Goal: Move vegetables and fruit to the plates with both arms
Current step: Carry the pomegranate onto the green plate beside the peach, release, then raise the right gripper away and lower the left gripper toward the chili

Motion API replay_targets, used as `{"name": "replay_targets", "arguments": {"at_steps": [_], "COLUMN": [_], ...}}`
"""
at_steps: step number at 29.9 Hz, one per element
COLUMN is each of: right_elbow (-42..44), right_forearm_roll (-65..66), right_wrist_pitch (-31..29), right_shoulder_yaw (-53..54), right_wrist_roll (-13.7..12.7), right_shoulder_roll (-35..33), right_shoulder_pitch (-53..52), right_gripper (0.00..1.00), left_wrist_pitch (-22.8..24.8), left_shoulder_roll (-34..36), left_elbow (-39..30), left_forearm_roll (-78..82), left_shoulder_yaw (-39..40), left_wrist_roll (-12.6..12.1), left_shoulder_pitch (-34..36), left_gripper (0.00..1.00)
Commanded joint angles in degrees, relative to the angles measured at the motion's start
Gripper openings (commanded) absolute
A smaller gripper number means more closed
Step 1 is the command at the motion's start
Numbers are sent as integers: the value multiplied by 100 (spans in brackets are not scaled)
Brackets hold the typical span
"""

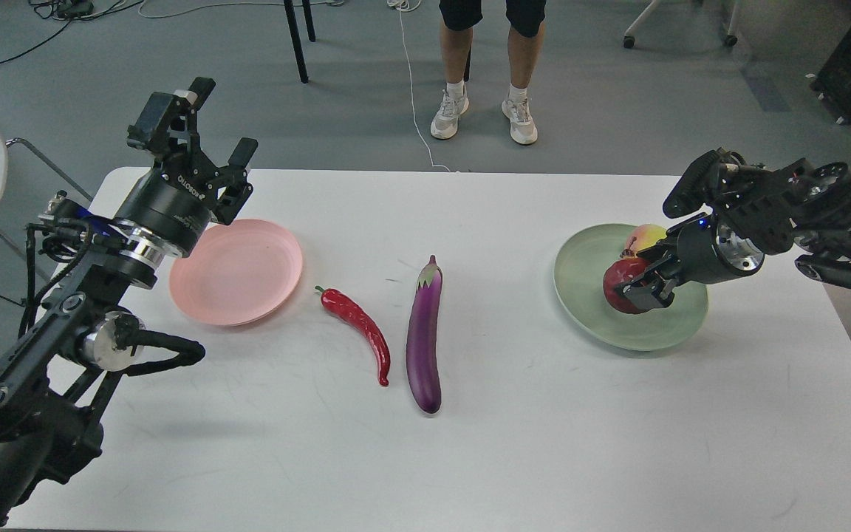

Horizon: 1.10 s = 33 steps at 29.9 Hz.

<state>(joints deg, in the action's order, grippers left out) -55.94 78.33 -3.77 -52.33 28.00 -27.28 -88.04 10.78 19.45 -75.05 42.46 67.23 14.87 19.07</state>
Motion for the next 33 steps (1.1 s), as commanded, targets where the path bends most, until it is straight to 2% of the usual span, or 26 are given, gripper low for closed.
{"name": "replay_targets", "arguments": {"at_steps": [1,2,7,11,14,20,26,29,33], "right_elbow": [21,13,13,-40,-58,144,250,259,381], "right_forearm_roll": [-11,-11,-125,-484,-1501,-4112,-6835,-8259,-8897], "right_wrist_pitch": [-1,-1,8,-18,-45,-176,-1133,-1660,-2144], "right_shoulder_yaw": [12,30,258,1161,2057,3675,5082,5627,6041], "right_wrist_roll": [0,0,0,0,0,0,0,0,0], "right_shoulder_roll": [-23,-32,-76,-452,-778,-1025,-1025,-1016,-955], "right_shoulder_pitch": [50,67,76,76,295,1367,2412,2870,3388], "right_gripper": [89,93,97,97,97,98,98,98,98], "left_wrist_pitch": [-6,-6,-76,-76,-76,-76,-137,-137,-137], "left_shoulder_roll": [6,15,15,50,68,59,24,85,497], "left_elbow": [0,0,0,-9,-9,-9,-35,-289,-738], "left_forearm_roll": [-1,-1,25,43,43,69,727,1044,2209], "left_shoulder_yaw": [0,0,-8,-8,-8,-70,-158,-359,-1061], "left_wrist_roll": [-1,-1,-1,7,7,34,78,78,69], "left_shoulder_pitch": [0,0,9,9,9,9,27,27,18], "left_gripper": [98,98,98,98,98,98,98,98,98]}}
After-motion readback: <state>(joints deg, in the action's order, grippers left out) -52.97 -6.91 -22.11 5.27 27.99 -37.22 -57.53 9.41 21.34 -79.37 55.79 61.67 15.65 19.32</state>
